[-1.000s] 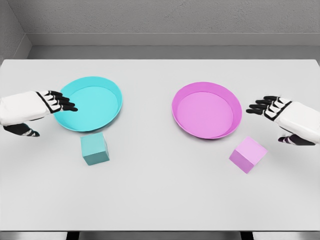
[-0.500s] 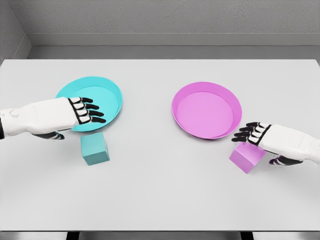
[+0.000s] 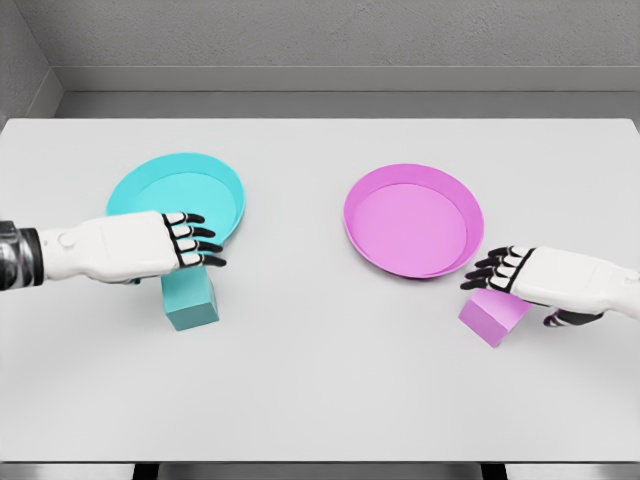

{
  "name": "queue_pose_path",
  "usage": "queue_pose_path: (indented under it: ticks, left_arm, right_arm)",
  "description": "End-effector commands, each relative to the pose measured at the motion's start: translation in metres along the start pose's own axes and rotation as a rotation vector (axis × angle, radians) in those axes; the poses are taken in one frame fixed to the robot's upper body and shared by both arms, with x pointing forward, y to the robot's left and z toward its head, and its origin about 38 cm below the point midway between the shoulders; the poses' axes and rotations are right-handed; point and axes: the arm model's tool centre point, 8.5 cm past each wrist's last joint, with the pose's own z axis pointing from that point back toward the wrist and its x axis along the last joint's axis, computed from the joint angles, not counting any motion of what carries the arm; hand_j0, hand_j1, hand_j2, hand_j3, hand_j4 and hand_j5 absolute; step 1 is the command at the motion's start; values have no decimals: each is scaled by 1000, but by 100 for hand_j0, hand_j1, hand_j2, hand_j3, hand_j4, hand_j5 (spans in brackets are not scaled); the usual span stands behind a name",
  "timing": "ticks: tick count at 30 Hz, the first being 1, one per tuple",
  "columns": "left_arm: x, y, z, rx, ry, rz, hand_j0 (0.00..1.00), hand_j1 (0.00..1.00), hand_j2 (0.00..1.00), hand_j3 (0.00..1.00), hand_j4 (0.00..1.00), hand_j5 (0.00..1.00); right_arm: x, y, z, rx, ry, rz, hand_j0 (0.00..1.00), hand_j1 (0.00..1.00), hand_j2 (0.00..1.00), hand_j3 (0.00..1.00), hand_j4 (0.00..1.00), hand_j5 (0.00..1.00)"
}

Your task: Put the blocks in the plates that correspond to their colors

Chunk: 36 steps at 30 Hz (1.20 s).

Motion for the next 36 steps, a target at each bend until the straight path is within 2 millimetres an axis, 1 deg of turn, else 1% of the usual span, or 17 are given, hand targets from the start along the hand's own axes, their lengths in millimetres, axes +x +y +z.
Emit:
queue_pose_path:
  ticks: [1, 4, 6, 10, 14, 16, 17, 18, 19, 21, 22, 25, 26, 30, 32, 33, 36]
  left_arm:
    - [4, -4, -3, -12, -13, 7, 100, 100, 100, 100, 100, 100]
    - [6, -5, -7, -11, -22, 12, 100, 100, 100, 100, 100, 100]
    - [10, -9, -10, -17, -37, 19, 100, 100, 100, 100, 100, 100]
    - [14, -8, -17, -5, -51, 24, 100, 100, 100, 100, 100, 100]
    - [17, -10, -18, -11, -61, 27, 100, 100, 100, 100, 100, 100]
    - [18, -11, -19, -17, -63, 27, 100, 100, 100, 100, 100, 100]
    - [18, -13, -19, -35, -66, 28, 100, 100, 100, 100, 100, 100]
    - [18, -13, -19, -37, -66, 28, 100, 100, 100, 100, 100, 100]
    - [18, -13, -19, -38, -66, 27, 100, 100, 100, 100, 100, 100]
    - [19, -16, -19, -77, -68, 23, 98, 98, 98, 98, 98, 98]
    - [19, -17, -19, -84, -68, 22, 97, 97, 97, 97, 97, 97]
    - [19, -17, -19, -92, -69, 21, 95, 95, 95, 95, 95, 95]
    - [20, -17, -20, -91, -70, 21, 93, 93, 93, 93, 93, 93]
    - [19, -17, -19, -90, -69, 21, 68, 68, 68, 68, 68, 68]
    - [19, -17, -19, -90, -69, 21, 63, 63, 63, 63, 63, 63]
    - [20, -17, -20, -89, -70, 21, 59, 59, 59, 59, 59, 59]
    - [19, -17, -19, -90, -69, 19, 50, 50, 50, 50, 50, 50]
  right_arm:
    - [5, 10, -5, 26, -20, -24, 100, 100, 100, 100, 100, 100]
    - [9, 9, -15, 32, -42, -20, 100, 100, 100, 100, 100, 100]
    - [8, 7, -15, 30, -41, -16, 100, 100, 100, 100, 100, 100]
    - [7, 3, -14, 23, -37, -8, 100, 100, 100, 100, 100, 100]
    - [9, 8, -17, 35, -46, -16, 100, 100, 100, 100, 100, 100]
    - [8, 6, -17, 35, -46, -11, 100, 100, 100, 100, 100, 100]
    - [8, 5, -17, 34, -46, -9, 96, 96, 96, 96, 96, 96]
    - [8, 7, -17, 53, -47, -5, 76, 76, 76, 76, 76, 76]
    - [8, 6, -16, 65, -49, 1, 63, 63, 63, 63, 63, 63]
    - [8, 4, -16, 62, -49, 5, 56, 56, 56, 56, 56, 56]
    - [8, 4, -16, 62, -49, 6, 50, 50, 50, 50, 50, 50]
    - [7, 4, -16, 63, -48, 6, 50, 50, 50, 50, 50, 50]
    - [7, 3, -16, 60, -48, 8, 50, 50, 50, 50, 50, 50]
    - [4, -6, -15, 46, -41, 26, 50, 50, 50, 50, 50, 50]
    - [4, -11, -18, 29, -43, 32, 50, 50, 50, 50, 50, 50]
    - [4, -14, -18, 25, -43, 36, 50, 50, 50, 50, 50, 50]
    - [-1, -26, -14, 2, -29, 56, 50, 50, 50, 50, 50, 50]
